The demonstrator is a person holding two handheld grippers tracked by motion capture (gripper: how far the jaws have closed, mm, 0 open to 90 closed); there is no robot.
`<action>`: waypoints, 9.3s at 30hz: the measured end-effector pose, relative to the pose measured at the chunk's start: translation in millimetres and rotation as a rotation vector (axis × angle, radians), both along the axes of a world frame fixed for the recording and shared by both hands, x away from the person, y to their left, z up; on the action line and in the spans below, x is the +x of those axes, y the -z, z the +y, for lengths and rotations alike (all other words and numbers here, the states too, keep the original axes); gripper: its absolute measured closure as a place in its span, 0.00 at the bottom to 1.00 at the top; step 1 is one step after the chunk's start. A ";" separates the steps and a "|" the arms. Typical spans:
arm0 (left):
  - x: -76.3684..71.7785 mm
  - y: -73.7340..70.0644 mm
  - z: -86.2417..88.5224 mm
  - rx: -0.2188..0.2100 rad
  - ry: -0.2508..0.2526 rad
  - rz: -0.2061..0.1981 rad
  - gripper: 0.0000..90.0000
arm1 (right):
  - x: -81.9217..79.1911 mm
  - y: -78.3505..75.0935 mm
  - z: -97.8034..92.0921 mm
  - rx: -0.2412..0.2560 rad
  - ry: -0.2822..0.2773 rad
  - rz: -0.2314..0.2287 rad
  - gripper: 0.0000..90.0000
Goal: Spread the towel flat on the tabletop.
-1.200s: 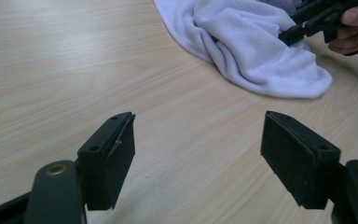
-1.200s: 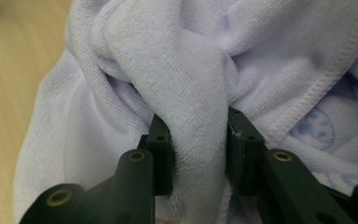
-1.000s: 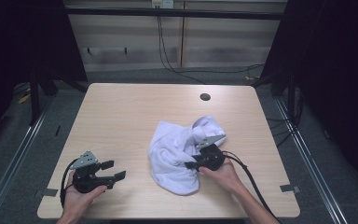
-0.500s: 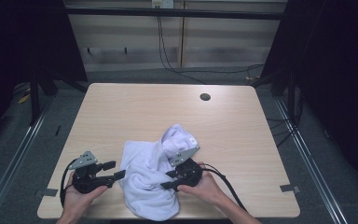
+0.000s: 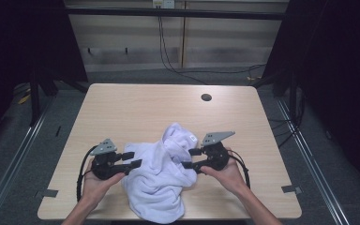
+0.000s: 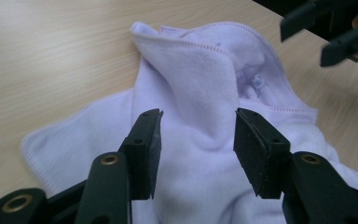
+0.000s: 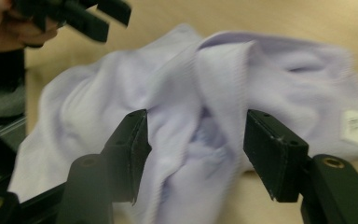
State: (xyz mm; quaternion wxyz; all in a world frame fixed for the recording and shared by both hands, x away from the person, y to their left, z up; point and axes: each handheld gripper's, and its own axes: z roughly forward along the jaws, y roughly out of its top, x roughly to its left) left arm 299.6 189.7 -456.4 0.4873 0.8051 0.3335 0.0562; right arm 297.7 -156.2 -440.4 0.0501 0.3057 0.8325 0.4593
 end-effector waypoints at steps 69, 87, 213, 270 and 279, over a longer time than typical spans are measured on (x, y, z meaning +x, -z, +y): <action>-21.4 -15.3 31.6 -0.099 -0.016 -0.059 0.96 | -8.9 1.1 -67.2 0.050 0.242 0.032 0.98; -29.8 -3.7 45.7 -0.061 -0.003 -0.018 0.68 | -81.5 16.8 -110.3 0.039 0.299 0.072 0.60; 51.8 37.9 55.8 0.093 -0.140 0.090 0.65 | -54.9 26.8 -51.5 -0.006 0.126 0.029 0.96; 10.1 23.6 -2.1 0.075 0.155 0.065 0.98 | -96.0 23.9 -68.6 -0.056 0.198 0.067 0.54; 43.4 48.8 -28.4 0.151 0.131 0.088 0.93 | -93.4 40.5 -55.9 -0.138 0.223 0.112 0.54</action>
